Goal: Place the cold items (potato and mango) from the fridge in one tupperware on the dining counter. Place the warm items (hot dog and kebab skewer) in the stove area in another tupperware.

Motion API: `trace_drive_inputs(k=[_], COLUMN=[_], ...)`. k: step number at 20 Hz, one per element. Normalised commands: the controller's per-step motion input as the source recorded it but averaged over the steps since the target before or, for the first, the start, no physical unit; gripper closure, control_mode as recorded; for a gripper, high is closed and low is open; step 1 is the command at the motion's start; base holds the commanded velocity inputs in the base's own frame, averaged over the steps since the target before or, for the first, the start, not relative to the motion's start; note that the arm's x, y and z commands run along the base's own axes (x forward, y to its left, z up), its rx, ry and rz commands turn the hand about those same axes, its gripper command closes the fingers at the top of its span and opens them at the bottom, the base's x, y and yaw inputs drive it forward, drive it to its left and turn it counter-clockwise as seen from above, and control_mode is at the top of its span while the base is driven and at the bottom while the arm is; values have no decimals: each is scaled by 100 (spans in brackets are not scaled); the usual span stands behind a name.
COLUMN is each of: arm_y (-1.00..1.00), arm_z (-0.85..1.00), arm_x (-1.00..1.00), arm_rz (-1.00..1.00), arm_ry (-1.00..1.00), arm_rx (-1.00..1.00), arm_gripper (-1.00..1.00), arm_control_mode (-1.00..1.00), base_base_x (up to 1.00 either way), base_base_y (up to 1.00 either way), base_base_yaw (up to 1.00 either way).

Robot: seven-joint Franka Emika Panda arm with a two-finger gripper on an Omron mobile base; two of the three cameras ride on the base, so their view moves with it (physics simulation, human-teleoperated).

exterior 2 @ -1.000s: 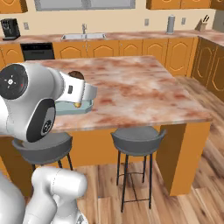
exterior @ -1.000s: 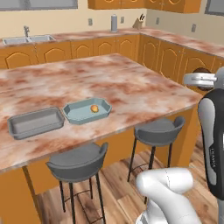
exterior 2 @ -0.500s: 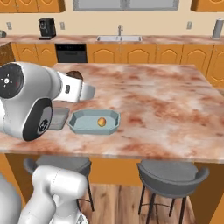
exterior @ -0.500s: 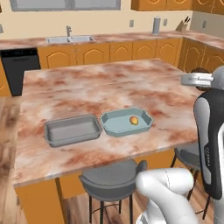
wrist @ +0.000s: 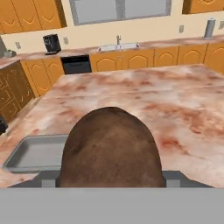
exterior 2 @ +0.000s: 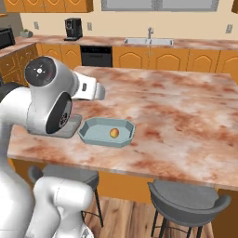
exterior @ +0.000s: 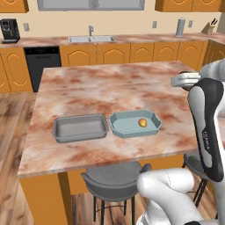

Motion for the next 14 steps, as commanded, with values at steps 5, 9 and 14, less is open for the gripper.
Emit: trace_drive_inputs(k=[5,9,14], arm_y=[59,55,37], arm_z=[-72,-87,-83], arm_x=[100,100,62], arm_rz=[10,8,3], arm_ry=[38,26,24], arm_rx=[-11,-10,-11], arm_gripper=[100,100,100], arm_control_mode=[-100,-100,-100], base_base_x=[0,0,0], base_base_y=[0,0,0], base_base_yaw=[0,0,0])
